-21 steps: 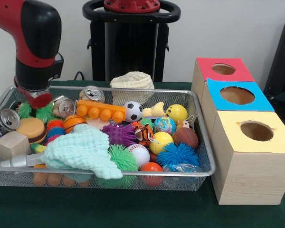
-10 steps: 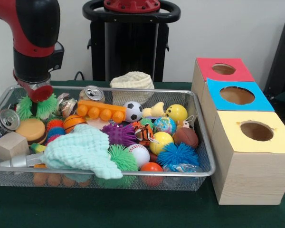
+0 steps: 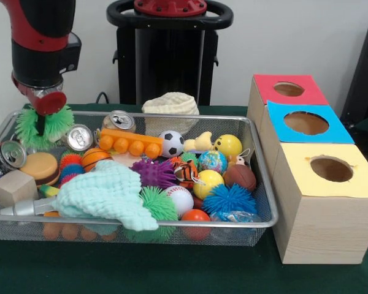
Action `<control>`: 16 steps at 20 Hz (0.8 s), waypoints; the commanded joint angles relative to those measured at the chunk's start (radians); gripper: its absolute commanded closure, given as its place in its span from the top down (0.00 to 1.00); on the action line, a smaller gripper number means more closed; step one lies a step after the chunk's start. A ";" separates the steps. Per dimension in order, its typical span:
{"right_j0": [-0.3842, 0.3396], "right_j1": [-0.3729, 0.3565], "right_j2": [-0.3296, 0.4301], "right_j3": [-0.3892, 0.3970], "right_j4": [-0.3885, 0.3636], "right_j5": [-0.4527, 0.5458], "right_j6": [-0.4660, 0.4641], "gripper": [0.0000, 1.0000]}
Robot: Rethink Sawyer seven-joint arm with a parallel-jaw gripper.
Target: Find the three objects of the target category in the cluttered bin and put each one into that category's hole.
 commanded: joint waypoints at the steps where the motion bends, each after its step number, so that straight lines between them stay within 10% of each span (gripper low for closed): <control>1: 0.024 -0.077 0.088 -0.047 0.028 0.172 0.005 0.00; 16: 0.048 0.009 0.097 -0.159 -0.011 -0.043 0.070 0.00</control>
